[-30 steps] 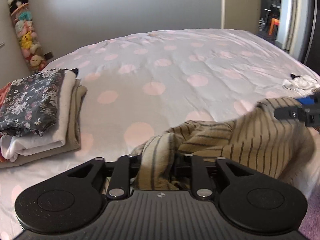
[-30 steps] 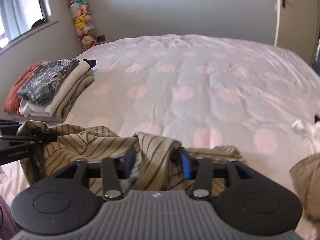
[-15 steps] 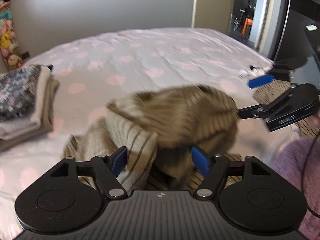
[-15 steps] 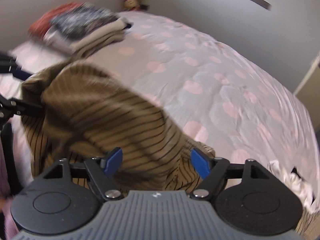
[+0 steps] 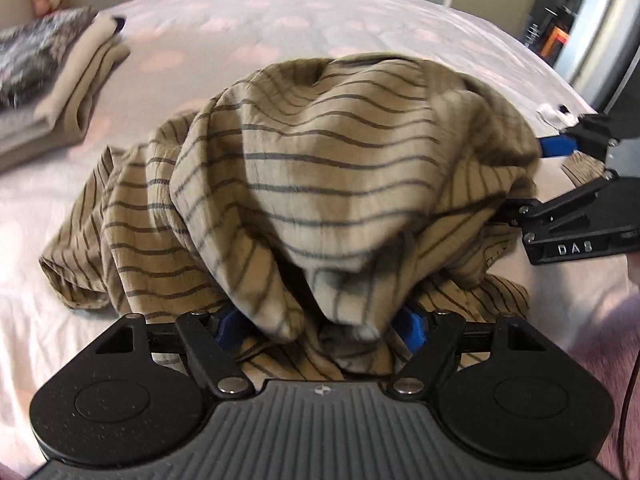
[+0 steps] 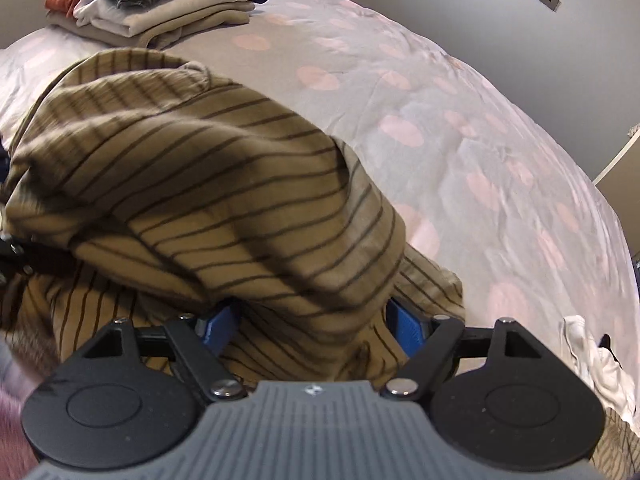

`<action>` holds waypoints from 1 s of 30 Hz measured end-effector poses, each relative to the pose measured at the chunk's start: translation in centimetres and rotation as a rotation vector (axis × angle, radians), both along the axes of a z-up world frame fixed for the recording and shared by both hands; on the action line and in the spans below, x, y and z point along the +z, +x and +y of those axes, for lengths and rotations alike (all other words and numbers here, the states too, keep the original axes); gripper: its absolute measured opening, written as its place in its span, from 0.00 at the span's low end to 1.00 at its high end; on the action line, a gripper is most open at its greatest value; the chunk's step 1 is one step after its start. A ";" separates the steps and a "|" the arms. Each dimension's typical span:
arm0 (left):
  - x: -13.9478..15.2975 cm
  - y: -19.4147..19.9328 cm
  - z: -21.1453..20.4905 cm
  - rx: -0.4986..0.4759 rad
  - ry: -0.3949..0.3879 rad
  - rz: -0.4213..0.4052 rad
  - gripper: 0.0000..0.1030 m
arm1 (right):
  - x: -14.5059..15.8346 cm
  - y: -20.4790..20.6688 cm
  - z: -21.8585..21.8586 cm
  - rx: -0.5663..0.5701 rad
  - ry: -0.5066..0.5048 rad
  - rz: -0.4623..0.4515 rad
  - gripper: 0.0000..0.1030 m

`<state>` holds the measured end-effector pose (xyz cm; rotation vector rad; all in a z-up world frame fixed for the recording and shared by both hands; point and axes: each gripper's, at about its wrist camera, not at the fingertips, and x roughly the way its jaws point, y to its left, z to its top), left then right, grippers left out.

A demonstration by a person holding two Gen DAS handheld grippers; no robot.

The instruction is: Fold clothes

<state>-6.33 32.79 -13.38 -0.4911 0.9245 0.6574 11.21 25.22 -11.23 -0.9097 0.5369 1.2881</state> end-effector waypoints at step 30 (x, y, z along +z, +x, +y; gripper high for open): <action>32.8 -8.8 -9.3 -0.115 0.611 -0.617 0.02 | 32.1 -9.8 -12.9 -0.125 0.962 -0.157 0.04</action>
